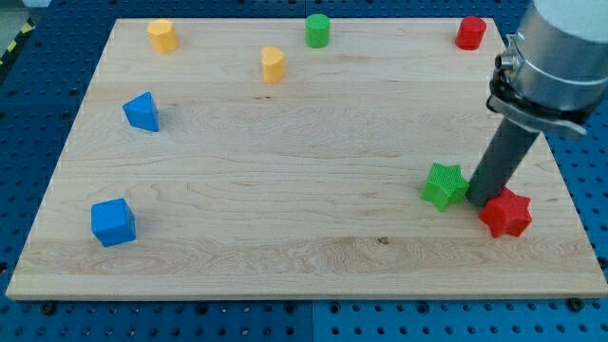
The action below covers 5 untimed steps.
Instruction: Push green star diagonal to the red star
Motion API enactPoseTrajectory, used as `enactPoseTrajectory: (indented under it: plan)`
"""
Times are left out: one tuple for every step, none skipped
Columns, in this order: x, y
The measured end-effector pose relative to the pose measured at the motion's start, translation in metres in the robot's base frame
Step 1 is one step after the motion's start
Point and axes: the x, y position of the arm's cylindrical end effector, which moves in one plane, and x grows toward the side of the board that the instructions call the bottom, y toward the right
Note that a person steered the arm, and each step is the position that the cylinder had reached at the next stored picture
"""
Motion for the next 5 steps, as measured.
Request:
enactPoseTrajectory:
  plan:
    - [0.013, 0.0]
    - [0.013, -0.003]
    - [0.013, -0.034]
    - [0.013, -0.081]
    - [0.013, -0.085]
